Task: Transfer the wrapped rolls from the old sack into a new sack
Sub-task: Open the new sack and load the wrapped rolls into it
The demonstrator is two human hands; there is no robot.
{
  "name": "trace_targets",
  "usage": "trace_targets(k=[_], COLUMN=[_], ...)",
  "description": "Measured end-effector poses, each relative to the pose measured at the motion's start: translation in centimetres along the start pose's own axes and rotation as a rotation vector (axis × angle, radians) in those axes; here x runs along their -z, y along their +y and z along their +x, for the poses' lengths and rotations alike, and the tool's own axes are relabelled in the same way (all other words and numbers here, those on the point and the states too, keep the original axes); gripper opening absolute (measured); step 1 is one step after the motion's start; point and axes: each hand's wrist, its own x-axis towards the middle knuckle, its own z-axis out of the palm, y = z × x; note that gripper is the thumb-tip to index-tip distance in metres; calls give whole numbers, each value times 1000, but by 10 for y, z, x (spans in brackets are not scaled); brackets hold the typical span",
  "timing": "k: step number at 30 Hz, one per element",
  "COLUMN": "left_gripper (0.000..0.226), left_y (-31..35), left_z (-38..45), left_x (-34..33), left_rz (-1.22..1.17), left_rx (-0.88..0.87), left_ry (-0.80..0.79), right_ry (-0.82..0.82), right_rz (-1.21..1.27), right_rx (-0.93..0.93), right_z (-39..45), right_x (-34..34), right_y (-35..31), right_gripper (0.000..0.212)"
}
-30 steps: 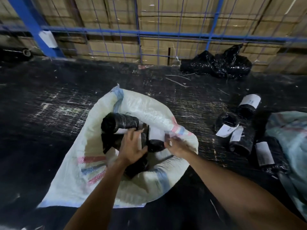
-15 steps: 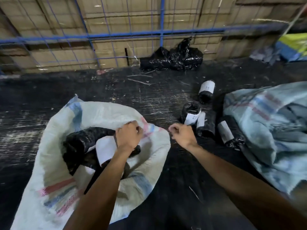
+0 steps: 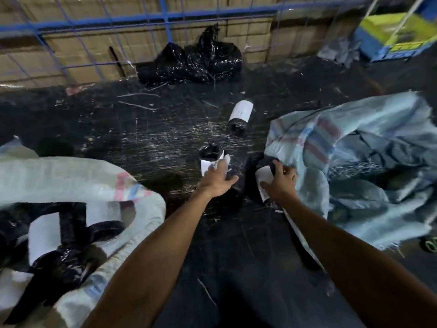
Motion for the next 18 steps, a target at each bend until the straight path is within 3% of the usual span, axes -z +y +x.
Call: trace_targets(k=[4, 8, 12, 14, 18], left_gripper=[116, 118, 109, 104, 103], left_y=[12, 19, 14, 1, -49], left_z=[18, 16, -21, -49, -103], left_x=[-40, -50, -26, -6, 30], left_rz=[-110, -231, -571, -603, -929], left_rx=[120, 146, 125, 101, 99], left_ry=[7, 111, -82, -143, -175], right_ry=[-180, -177, -116, -84, -12], right_rz=[-21, -76, 12, 182, 860], right_rx=[5, 1, -7, -29, 17], right_z=[18, 25, 25, 19, -17], right_x=[-2, -4, -2, -4, -10], right_y=[16, 16, 19, 17, -13], right_gripper=[114, 112, 105, 103, 93])
